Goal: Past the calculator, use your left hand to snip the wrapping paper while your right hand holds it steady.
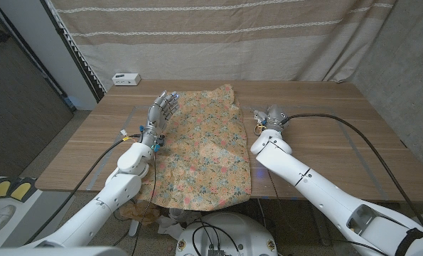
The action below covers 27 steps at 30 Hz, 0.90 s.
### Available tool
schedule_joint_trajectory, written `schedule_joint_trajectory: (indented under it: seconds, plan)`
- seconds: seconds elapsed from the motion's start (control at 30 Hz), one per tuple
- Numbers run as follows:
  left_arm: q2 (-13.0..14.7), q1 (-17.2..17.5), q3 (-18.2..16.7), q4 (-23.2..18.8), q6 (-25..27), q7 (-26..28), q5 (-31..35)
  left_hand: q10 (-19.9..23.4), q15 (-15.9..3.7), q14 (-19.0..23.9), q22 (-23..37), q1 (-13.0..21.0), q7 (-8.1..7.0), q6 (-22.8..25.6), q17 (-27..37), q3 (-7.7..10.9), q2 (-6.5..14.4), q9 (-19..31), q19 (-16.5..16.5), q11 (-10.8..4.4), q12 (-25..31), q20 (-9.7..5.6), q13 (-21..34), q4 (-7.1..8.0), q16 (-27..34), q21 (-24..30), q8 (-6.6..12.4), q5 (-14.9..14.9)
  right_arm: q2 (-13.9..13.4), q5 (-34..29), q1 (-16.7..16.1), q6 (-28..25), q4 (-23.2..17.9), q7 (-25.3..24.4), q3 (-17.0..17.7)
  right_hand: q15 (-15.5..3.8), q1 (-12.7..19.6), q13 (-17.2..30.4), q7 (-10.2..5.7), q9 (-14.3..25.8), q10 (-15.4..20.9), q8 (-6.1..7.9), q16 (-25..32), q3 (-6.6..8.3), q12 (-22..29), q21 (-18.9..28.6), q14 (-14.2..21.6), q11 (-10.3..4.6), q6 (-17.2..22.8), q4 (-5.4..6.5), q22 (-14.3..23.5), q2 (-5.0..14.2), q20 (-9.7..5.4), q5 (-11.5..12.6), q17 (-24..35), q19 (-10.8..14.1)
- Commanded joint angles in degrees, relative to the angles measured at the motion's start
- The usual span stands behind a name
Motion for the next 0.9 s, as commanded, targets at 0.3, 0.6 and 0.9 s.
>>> schedule_joint_trajectory:
  seconds: [0.3,0.6,0.9]
  plan:
    - [0.1,-0.1,-0.1,0.3,0.3,-0.5,-0.5,1.2,-6.06,0.0,0.2,0.4,1.13,1.4,0.2,-0.22,0.1,0.2,-0.1,-0.24,0.1,-2.52,0.1,0.15,0.4,-0.1,0.24,0.2,1.5,-0.9,3.4,-4.7,4.5,0.4,-2.7,0.07,1.5,0.2,1.55,0.1,0.0,-1.12,0.0,0.24,-0.4,0.3,0.6,0.24,-1.0,-0.49,0.4,0.1,-0.25,0.6,0.1,1.2]
    - [0.1,-0.2,0.0,0.5,0.3,-0.5,-0.4,2.0,-6.1,0.0,0.2,0.4,2.82,3.0,0.2,-0.42,0.2,0.2,-0.1,-0.42,0.1,-2.58,0.1,0.25,0.4,-0.1,0.46,0.2,1.6,-0.6,4.0,-5.3,5.5,1.0,-3.2,-0.03,1.9,0.2,1.49,0.1,1.3,-0.83,0.4,0.41,-0.2,0.5,2.0,0.11,0.5,-0.47,0.5,0.39,-0.7,0.6,0.2,1.9]
    - [-0.2,-0.3,0.0,0.8,0.0,-0.5,-0.4,2.7,-6.15,0.0,0.2,0.4,3.45,2.9,0.3,-0.61,0.2,0.2,-0.2,-0.7,0.0,-2.71,0.1,0.31,0.4,0.0,0.03,0.1,2.2,-0.5,5.1,-6.1,7.5,1.3,-4.0,-0.14,1.9,0.2,1.48,0.1,2.0,-0.83,0.4,0.45,-0.1,0.5,2.3,0.16,1.0,-0.37,0.6,0.54,-0.61,0.6,0.2,1.9]
